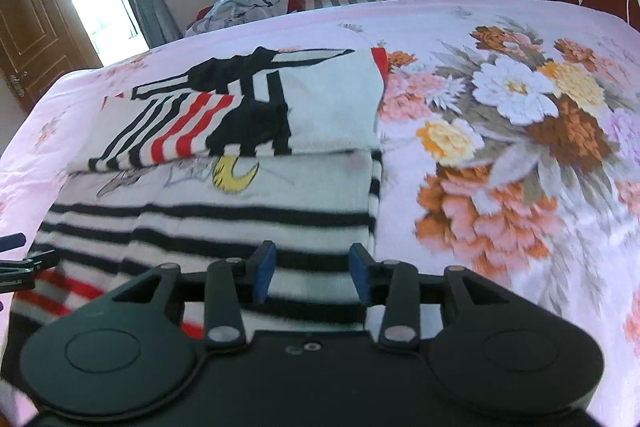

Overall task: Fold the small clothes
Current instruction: 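Grasp the black hem with both tools and lift it toward the collar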

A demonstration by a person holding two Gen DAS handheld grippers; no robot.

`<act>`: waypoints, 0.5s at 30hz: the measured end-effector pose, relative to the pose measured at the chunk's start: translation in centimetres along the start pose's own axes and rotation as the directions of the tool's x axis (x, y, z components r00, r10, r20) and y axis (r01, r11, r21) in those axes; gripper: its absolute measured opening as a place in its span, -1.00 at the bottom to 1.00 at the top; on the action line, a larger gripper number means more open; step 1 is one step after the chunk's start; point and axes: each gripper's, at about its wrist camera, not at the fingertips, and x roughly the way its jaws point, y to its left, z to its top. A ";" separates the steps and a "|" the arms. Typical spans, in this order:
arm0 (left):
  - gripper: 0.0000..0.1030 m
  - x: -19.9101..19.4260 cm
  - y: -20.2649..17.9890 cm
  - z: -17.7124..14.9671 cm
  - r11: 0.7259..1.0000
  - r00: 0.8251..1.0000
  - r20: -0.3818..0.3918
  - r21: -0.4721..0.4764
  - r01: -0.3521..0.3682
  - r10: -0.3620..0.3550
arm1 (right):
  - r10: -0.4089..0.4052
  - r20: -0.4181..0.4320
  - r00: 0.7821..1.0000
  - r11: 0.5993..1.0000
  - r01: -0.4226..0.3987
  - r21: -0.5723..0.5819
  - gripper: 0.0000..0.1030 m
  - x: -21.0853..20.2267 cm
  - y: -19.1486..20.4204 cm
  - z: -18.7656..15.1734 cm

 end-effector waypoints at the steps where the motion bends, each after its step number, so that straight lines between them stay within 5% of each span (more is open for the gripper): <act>1: 0.78 -0.5 0.3 -0.6 1.000 1.000 -0.007 -0.014 0.012 -0.012 | 0.010 -0.007 1.000 1.000 -0.010 0.001 -0.14 -0.5 -0.1 -0.7; 6: 0.77 -2.5 2.5 -4.0 0.993 0.997 -0.053 -0.106 0.052 -0.058 | 0.063 -0.053 0.997 0.998 -0.061 0.029 0.07 -2.2 -0.8 -4.5; 13: 0.21 -5.0 5.0 -7.9 0.965 0.988 -0.064 -0.233 0.120 -0.139 | 0.150 -0.096 0.984 0.980 -0.135 0.147 0.06 -3.4 -2.0 -9.2; 15: 0.19 -5.4 5.6 -8.3 0.952 0.984 -0.069 -0.271 0.143 -0.167 | 0.187 -0.098 0.977 0.971 -0.169 0.172 0.08 -3.7 -1.9 -9.6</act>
